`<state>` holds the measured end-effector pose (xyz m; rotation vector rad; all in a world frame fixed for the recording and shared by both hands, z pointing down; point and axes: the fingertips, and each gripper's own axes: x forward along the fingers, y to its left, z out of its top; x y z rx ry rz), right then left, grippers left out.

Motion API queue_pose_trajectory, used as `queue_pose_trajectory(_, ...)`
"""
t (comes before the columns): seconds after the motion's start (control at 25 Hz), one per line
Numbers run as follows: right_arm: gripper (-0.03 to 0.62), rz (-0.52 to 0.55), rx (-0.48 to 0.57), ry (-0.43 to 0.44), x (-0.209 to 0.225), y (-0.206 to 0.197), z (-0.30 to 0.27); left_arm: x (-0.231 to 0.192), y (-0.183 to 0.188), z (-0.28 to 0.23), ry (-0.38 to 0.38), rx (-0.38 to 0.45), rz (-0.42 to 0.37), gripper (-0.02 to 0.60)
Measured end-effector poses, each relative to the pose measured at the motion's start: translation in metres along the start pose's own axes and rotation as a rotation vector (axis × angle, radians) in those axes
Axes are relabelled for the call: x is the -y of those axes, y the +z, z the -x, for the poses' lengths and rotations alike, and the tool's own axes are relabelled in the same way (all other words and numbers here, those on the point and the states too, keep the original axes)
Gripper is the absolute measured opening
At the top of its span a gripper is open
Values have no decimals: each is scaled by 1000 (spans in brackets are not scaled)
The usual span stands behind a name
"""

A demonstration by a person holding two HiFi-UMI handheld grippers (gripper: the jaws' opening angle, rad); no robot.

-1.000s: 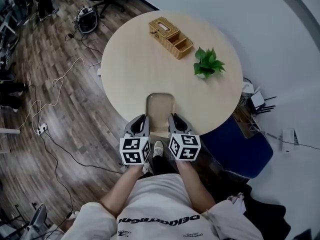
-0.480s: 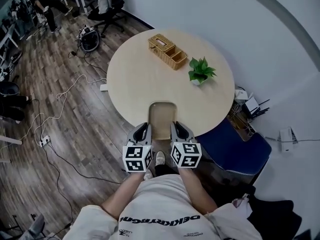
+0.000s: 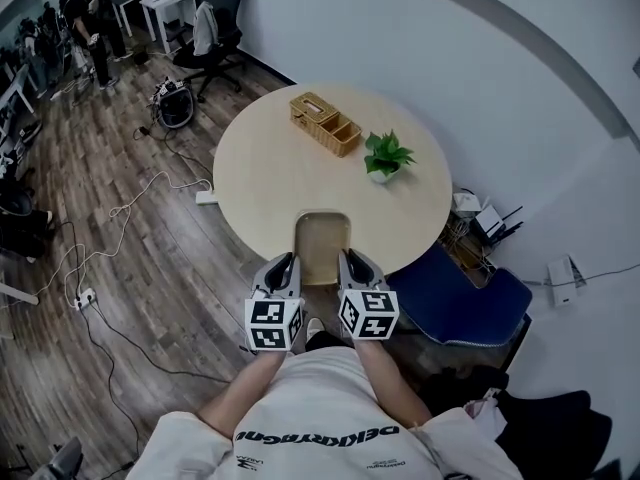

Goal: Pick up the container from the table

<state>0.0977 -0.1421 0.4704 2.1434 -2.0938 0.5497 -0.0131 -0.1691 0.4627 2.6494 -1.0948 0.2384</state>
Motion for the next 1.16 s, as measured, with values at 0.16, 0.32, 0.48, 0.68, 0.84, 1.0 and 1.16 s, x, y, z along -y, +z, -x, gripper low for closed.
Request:
queue_pose_trajectory(0.16, 61, 11, 27, 11, -9, 0, 14, 4, 2, 17, 2, 19, -13, 40)
queue_pose_trajectory(0.32, 61, 19, 48, 18, -14, -1, 20, 5, 1, 25, 8, 33, -17, 40)
queue_pose_trajectory(0.48, 61, 24, 62, 21, -18, -1, 28, 8, 1, 35, 13, 45, -18, 40)
queue_pose_trajectory(0.68, 61, 21, 79, 22, -21, -1, 32, 9, 2, 41, 17, 54, -27, 40)
queue_pose_trajectory(0.84, 61, 20, 84, 17, -21, -2, 37, 12, 1, 45, 14, 57, -39, 40)
queue_pose_trajectory(1.0, 61, 17, 80, 21, -24, -5, 37, 8, -1, 45, 18, 53, -34, 40)
queue_pose_trajectory(1.16, 61, 25, 86, 26, -29, -3, 34, 2, -1, 46, 23, 58, -32, 40)
